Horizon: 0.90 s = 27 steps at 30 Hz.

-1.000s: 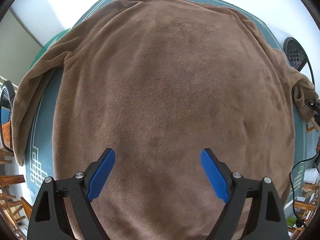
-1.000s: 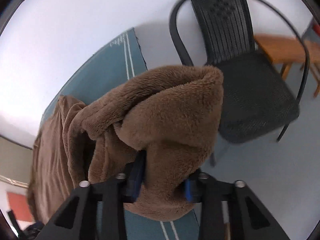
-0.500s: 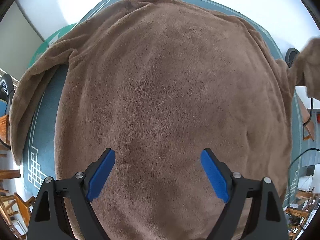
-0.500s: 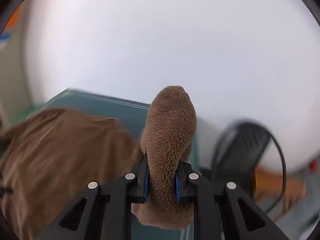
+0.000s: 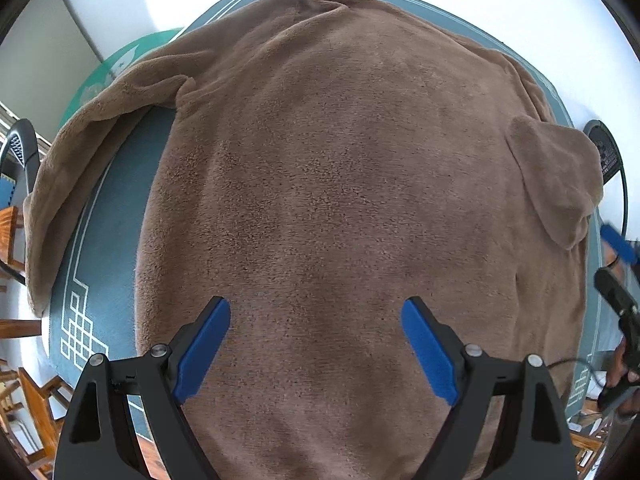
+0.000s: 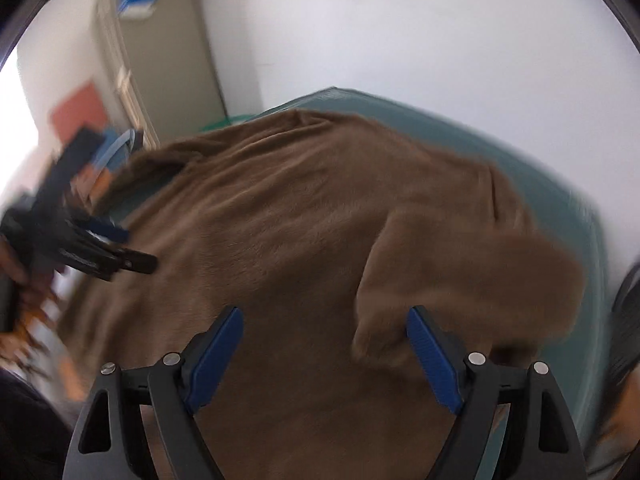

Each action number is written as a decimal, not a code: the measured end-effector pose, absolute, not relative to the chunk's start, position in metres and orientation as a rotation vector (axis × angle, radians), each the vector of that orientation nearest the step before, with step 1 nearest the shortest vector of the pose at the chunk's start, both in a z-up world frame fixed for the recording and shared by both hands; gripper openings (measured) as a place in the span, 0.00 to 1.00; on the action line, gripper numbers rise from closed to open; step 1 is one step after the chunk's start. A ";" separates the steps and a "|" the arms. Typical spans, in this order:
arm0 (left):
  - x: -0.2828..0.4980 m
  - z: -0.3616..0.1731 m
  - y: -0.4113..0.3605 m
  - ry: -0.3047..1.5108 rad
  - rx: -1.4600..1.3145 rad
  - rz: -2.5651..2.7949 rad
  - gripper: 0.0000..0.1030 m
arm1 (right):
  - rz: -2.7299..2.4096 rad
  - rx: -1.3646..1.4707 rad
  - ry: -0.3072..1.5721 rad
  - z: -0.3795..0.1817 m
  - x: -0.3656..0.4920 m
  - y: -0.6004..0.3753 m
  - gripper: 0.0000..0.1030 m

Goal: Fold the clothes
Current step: 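Fold the blanket corner with the right gripper over the blanket middle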

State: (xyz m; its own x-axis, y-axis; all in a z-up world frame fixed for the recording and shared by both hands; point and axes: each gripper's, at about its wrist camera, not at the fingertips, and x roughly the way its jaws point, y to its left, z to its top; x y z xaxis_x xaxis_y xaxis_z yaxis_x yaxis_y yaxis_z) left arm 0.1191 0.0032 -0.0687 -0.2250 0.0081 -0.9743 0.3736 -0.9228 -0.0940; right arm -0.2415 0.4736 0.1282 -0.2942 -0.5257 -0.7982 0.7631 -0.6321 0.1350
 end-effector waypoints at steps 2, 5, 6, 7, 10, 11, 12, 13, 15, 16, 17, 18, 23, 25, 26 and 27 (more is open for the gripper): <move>0.118 -0.069 0.004 0.458 1.789 -2.245 0.88 | -2.061 1.196 0.130 0.121 -0.255 0.507 0.83; 0.107 -0.071 0.014 0.462 1.806 -2.255 0.88 | -2.136 1.369 -0.262 0.103 -0.279 0.564 0.83; 0.106 -0.072 0.017 0.460 1.815 -2.259 0.88 | -2.139 1.401 -0.355 0.097 -0.284 0.576 0.83; 0.104 -0.073 0.020 0.454 1.825 -2.264 0.88 | -2.136 1.425 -0.437 0.093 -0.290 0.586 0.83; 0.099 -0.073 0.029 0.426 1.852 -2.284 0.88 | -2.122 1.453 -0.595 0.086 -0.304 0.597 0.83; 0.097 -0.072 0.031 0.418 1.858 -2.292 0.88 | -2.117 1.451 -0.625 0.085 -0.308 0.595 0.83; 0.096 -0.072 0.033 0.411 1.863 -2.301 0.88 | -2.113 1.450 -0.655 0.084 -0.312 0.594 0.83; 0.094 -0.071 0.035 0.404 1.868 -2.310 0.88 | -2.108 1.448 -0.685 0.084 -0.317 0.593 0.83; 0.092 -0.070 0.038 0.397 1.876 -2.320 0.88 | -2.102 1.456 -0.724 0.082 -0.326 0.587 0.83; 0.091 -0.070 0.038 0.398 1.877 -2.322 0.88 | -2.108 1.470 -0.711 0.083 -0.330 0.581 0.83; 0.090 -0.071 0.037 0.399 1.878 -2.323 0.88 | -2.117 1.484 -0.693 0.084 -0.335 0.573 0.83; 0.090 -0.071 0.036 0.406 1.879 -2.320 0.88 | -2.127 1.488 -0.673 0.087 -0.340 0.566 0.83; 0.090 -0.077 0.024 0.448 1.882 -2.290 0.88 | -2.131 1.380 -0.602 0.119 -0.353 0.525 0.83; 0.090 -0.080 0.019 0.468 1.882 -2.275 0.88 | -2.080 1.312 -0.581 0.132 -0.354 0.505 0.83; 0.090 -0.081 0.017 0.482 1.882 -2.270 0.88 | -2.039 1.273 -0.571 0.138 -0.354 0.493 0.83; 0.089 -0.082 0.015 0.495 1.881 -2.267 0.88 | -1.997 1.250 -0.569 0.141 -0.355 0.484 0.83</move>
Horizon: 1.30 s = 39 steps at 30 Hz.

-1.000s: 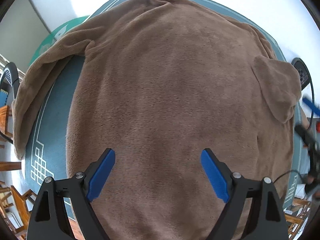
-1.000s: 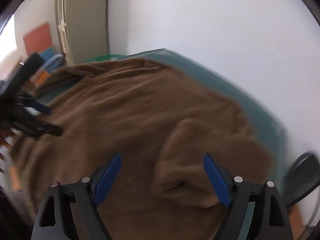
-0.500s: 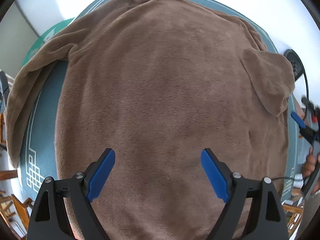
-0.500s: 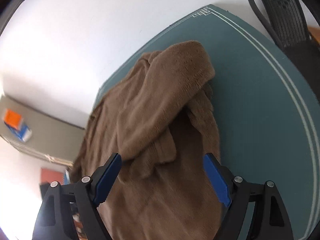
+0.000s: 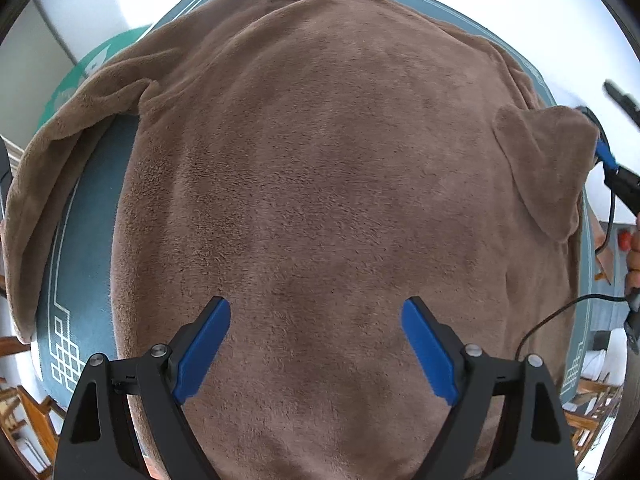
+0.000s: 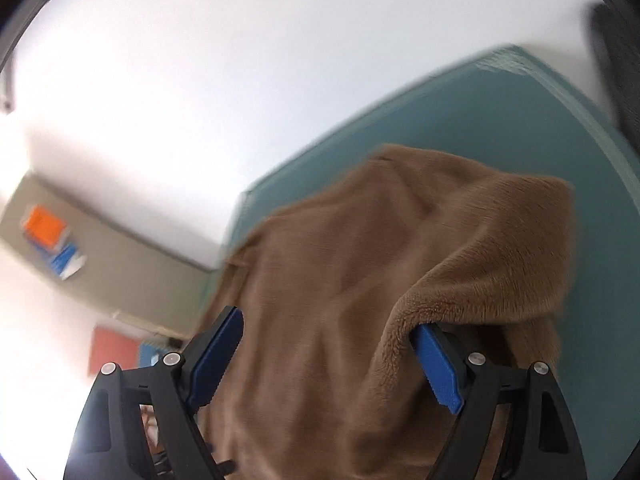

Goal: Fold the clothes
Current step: 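Fold the blanket corner with the right gripper over the blanket middle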

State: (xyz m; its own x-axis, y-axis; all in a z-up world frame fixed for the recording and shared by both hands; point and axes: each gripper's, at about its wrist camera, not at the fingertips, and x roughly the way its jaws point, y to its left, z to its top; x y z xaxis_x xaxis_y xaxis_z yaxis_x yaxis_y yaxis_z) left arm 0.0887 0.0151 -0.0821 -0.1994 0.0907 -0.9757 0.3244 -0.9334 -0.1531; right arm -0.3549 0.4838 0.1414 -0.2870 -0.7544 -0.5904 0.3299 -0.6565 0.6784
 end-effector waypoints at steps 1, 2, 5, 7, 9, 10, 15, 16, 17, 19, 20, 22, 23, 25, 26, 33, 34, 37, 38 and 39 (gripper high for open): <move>0.088 -0.083 0.014 0.505 1.882 -2.266 0.88 | -1.940 1.234 -0.575 0.143 -0.355 0.475 0.83; 0.087 -0.083 0.014 0.514 1.883 -2.269 0.88 | -1.872 1.225 -0.588 0.143 -0.355 0.467 0.83; 0.081 -0.083 0.019 0.519 1.894 -2.291 0.88 | -1.778 1.234 -0.613 0.136 -0.350 0.456 0.83; 0.076 -0.082 0.024 0.516 1.903 -2.306 0.88 | -1.783 1.246 -0.590 0.132 -0.345 0.460 0.83; 0.071 -0.082 0.029 0.514 1.914 -2.320 0.88 | -1.796 1.276 -0.605 0.123 -0.335 0.472 0.83; 0.069 -0.081 0.030 0.531 1.927 -2.326 0.88 | -1.808 1.297 -0.621 0.118 -0.332 0.479 0.83; 0.053 -0.078 0.044 0.606 1.983 -2.377 0.88 | -1.887 1.304 -0.705 0.108 -0.330 0.506 0.83; 0.045 -0.077 0.054 0.608 1.988 -2.397 0.88 | -1.898 1.298 -0.730 0.108 -0.331 0.511 0.83; 0.045 -0.072 0.067 0.605 1.995 -2.420 0.88 | -1.913 1.296 -0.753 0.108 -0.331 0.517 0.83; 0.044 -0.067 0.087 0.601 2.017 -2.461 0.88 | -1.947 1.293 -0.790 0.108 -0.330 0.530 0.83; 0.040 -0.066 0.097 0.598 2.029 -2.481 0.88 | -1.964 1.291 -0.805 0.108 -0.327 0.536 0.83; 0.002 -0.077 0.110 0.586 2.049 -2.515 0.88 | -1.984 1.288 -0.837 0.109 -0.321 0.548 0.83; 0.002 -0.076 0.115 0.569 2.057 -2.528 0.88 | -1.992 1.286 -0.858 0.109 -0.317 0.553 0.83; -0.008 -0.083 0.134 0.544 2.079 -2.537 0.88 | -1.996 1.284 -0.908 0.108 -0.307 0.563 0.83; -0.014 -0.087 0.142 0.550 2.095 -2.530 0.88 | -1.993 1.284 -0.929 0.107 -0.302 0.567 0.83; -0.049 -0.102 0.164 0.622 2.011 -2.481 0.87 | -1.996 1.360 -0.843 0.093 -0.259 0.576 0.83; -0.053 -0.102 0.162 0.655 1.990 -2.484 0.83 | -2.003 1.379 -0.799 0.090 -0.256 0.574 0.83; -0.064 -0.101 0.160 0.741 1.998 -2.480 0.41 | -2.018 1.428 -0.670 0.079 -0.246 0.566 0.83; -0.068 -0.099 0.160 0.740 2.009 -2.479 0.25 | -2.028 1.440 -0.620 0.077 -0.244 0.562 0.83; -0.072 -0.097 0.160 0.736 2.015 -2.482 0.22 | -2.037 1.449 -0.561 0.075 -0.244 0.556 0.83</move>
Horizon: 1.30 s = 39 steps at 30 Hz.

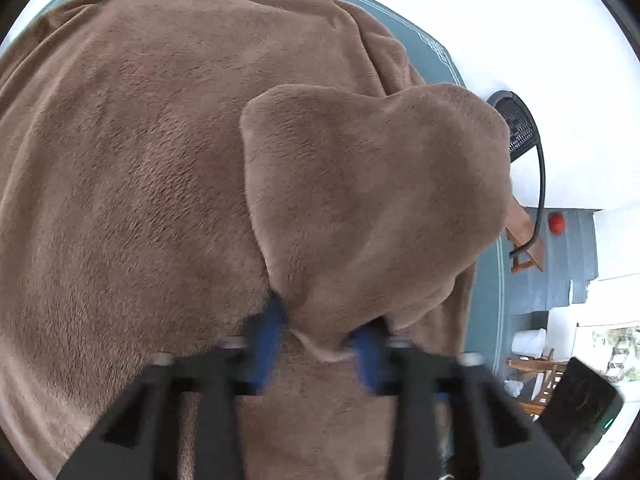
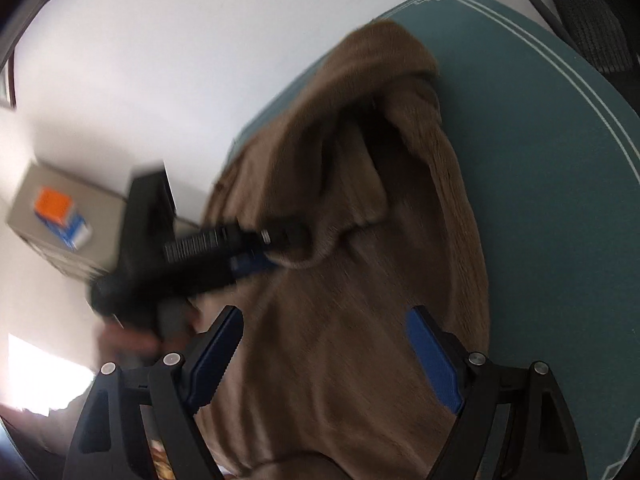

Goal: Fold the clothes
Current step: 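Fold the blanket corner with the right gripper over the blanket middle, then pinch the folded blanket flap with the left gripper and lift it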

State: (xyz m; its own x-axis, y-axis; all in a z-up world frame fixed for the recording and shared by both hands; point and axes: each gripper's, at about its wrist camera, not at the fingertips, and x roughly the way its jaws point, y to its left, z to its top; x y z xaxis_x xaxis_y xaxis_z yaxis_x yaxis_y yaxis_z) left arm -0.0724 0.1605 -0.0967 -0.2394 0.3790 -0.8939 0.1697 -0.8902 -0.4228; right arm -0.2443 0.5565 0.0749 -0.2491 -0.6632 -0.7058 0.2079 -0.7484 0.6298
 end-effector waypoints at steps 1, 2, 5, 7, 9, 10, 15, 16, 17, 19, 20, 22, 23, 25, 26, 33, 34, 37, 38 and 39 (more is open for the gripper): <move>-0.075 -0.090 0.160 -0.653 -1.828 2.288 0.20 | -2.043 1.457 -0.500 0.074 -0.244 0.551 0.83; -0.077 -0.083 0.159 -0.631 -1.811 2.303 0.18 | -2.048 1.464 -0.439 0.072 -0.245 0.545 0.83; -0.085 -0.050 0.153 -0.516 -1.721 2.417 0.17 | -2.066 1.501 -0.298 0.067 -0.249 0.530 0.83; -0.083 -0.019 0.140 -0.431 -1.644 2.512 0.17 | -2.080 1.518 -0.255 0.064 -0.253 0.524 0.83; -0.071 0.019 0.121 -0.338 -1.566 2.613 0.17 | -2.093 1.515 -0.217 0.064 -0.255 0.519 0.83; -0.071 0.033 0.115 -0.285 -1.528 2.667 0.17 | -2.099 1.514 -0.196 0.064 -0.256 0.517 0.83; -0.035 0.096 0.075 -0.017 -1.428 2.862 0.17 | -2.121 1.497 0.013 0.063 -0.256 0.495 0.87; -0.028 0.099 0.068 0.010 -1.445 2.854 0.17 | -2.121 1.496 0.040 0.063 -0.257 0.492 0.89; -0.022 0.101 0.062 0.033 -1.464 2.843 0.17 | -2.119 1.495 0.066 0.062 -0.258 0.488 0.91; -0.036 0.080 0.067 0.032 -1.554 2.774 0.17 | -2.122 1.502 0.102 0.061 -0.261 0.481 0.93; -0.036 0.069 0.064 0.012 -1.611 2.731 0.17 | -2.123 1.507 0.118 0.060 -0.263 0.478 0.95; -0.032 0.046 0.052 -0.043 -1.720 2.669 0.17 | -2.125 1.515 0.142 0.058 -0.266 0.471 0.98; -0.029 0.032 0.042 -0.088 -1.775 2.651 0.17 | -2.129 1.521 0.160 0.057 -0.268 0.468 0.99; -0.020 0.009 0.016 -0.209 -1.871 2.628 0.17 | -2.136 1.530 0.198 0.056 -0.271 0.462 0.99; -0.015 -0.001 0.004 -0.262 -1.915 2.627 0.17 | -2.138 1.532 0.209 0.055 -0.272 0.460 0.99; 0.009 -0.044 -0.039 -0.610 -2.001 2.577 0.51 | -2.150 1.546 0.219 0.052 -0.287 0.451 0.99; 0.015 -0.043 -0.041 -0.652 -1.969 2.589 0.64 | -2.155 1.548 0.229 0.050 -0.286 0.446 0.99; 0.034 -0.040 -0.046 -0.799 -1.862 2.605 0.73 | -2.170 1.552 0.255 0.035 -0.274 0.430 0.99; 0.041 -0.039 -0.048 -0.870 -1.843 2.593 0.78 | -2.174 1.554 0.260 0.034 -0.275 0.429 1.00; 0.048 -0.039 -0.050 -0.941 -1.822 2.580 0.78 | -2.178 1.555 0.260 0.033 -0.276 0.427 1.00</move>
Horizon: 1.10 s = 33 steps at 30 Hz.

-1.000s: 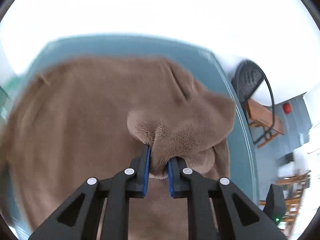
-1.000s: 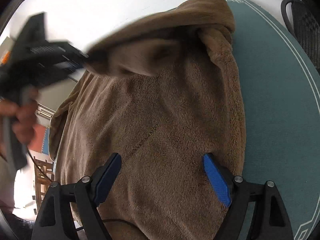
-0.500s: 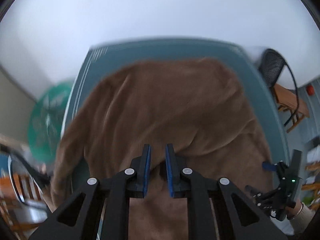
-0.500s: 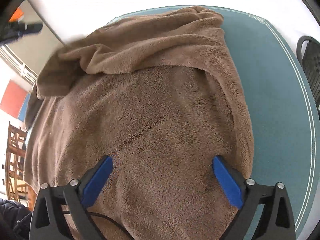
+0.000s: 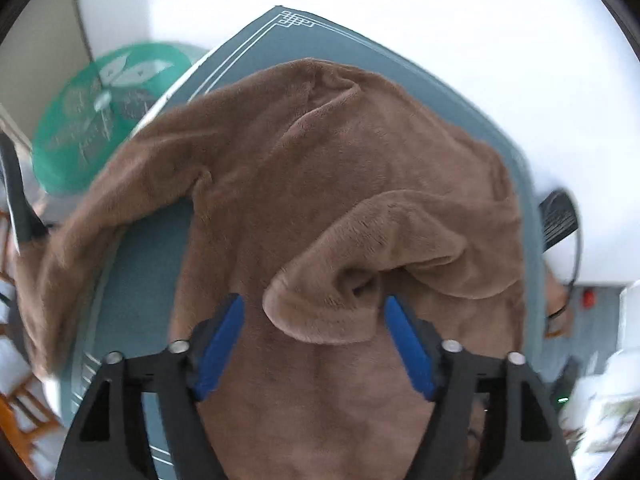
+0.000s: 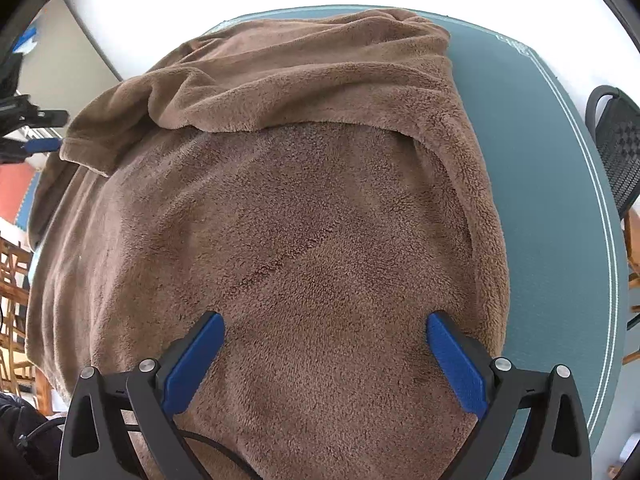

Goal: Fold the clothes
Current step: 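Pinch the folded blanket flap with the left gripper and lift it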

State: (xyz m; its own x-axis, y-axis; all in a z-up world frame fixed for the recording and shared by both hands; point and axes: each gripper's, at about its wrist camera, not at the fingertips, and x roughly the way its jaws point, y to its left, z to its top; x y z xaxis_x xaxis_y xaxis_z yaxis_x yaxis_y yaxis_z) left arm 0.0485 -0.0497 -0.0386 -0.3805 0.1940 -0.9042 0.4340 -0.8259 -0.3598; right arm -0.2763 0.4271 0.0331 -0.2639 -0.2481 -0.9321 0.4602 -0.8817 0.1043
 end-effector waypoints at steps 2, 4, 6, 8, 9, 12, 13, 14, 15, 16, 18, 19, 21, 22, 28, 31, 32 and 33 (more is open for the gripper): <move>0.063 -0.044 -0.053 1.037 1.633 -2.299 0.78 | -2.186 1.558 0.259 0.031 -0.279 0.424 1.00; 0.076 -0.054 -0.057 1.256 1.619 -2.233 0.77 | -2.196 1.559 0.270 0.028 -0.277 0.420 1.00; 0.079 -0.071 -0.059 1.458 1.597 -2.143 0.75 | -2.204 1.557 0.286 0.023 -0.269 0.416 1.00; 0.079 -0.085 -0.060 1.593 1.553 -2.081 0.56 | -2.208 1.553 0.291 0.021 -0.271 0.413 1.00; 0.080 -0.087 -0.061 1.621 1.533 -2.061 0.50 | -2.209 1.551 0.293 0.020 -0.272 0.412 1.00; 0.075 -0.091 -0.064 1.674 1.480 -2.026 0.23 | -2.213 1.543 0.299 0.018 -0.275 0.409 1.00; 0.071 -0.087 -0.064 1.656 1.473 -2.039 0.18 | -2.213 1.539 0.302 0.018 -0.275 0.408 1.00; 0.067 -0.083 -0.065 1.639 1.466 -2.052 0.14 | -2.213 1.536 0.309 0.016 -0.276 0.406 1.00; 0.063 -0.079 -0.065 1.621 1.459 -2.064 0.11 | -2.214 1.532 0.317 0.016 -0.277 0.405 1.00; 0.059 -0.074 -0.065 1.600 1.453 -2.083 0.09 | -2.215 1.529 0.323 0.015 -0.277 0.403 1.00; 0.049 -0.046 -0.064 1.482 1.449 -2.212 0.08 | -2.219 1.528 0.332 0.013 -0.280 0.400 1.00; 0.045 -0.032 -0.062 1.408 1.449 -2.269 0.08 | -2.221 1.528 0.336 0.012 -0.281 0.399 1.00; 0.038 -0.003 -0.060 1.245 1.437 -2.392 0.07 | -2.226 1.528 0.343 0.010 -0.283 0.395 1.00; 0.035 0.012 -0.058 1.159 1.430 -2.451 0.07 | -2.229 1.528 0.347 0.009 -0.285 0.394 1.00; 0.020 0.044 -0.053 0.704 1.559 -2.602 0.07 | -2.242 1.540 0.362 0.004 -0.293 0.384 1.00; 0.016 0.013 -0.059 0.591 1.762 -2.498 0.07 | -2.241 1.552 0.361 0.001 -0.299 0.379 1.00; 0.016 0.002 -0.063 0.575 1.824 -2.452 0.07 | -2.241 1.556 0.363 0.000 -0.301 0.377 1.00; 0.017 -0.008 -0.067 0.590 1.853 -2.413 0.07 | -2.241 1.559 0.365 -0.001 -0.302 0.376 1.00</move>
State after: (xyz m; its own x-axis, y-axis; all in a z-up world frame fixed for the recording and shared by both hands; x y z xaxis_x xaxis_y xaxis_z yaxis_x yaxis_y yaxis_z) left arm 0.0167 -0.0674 -0.0081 -0.2844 0.1945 -0.9388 0.2604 -0.9267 -0.2709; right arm -0.3024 0.3760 -0.0007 -0.3089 -0.1629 -0.9370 0.4516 -0.8922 0.0062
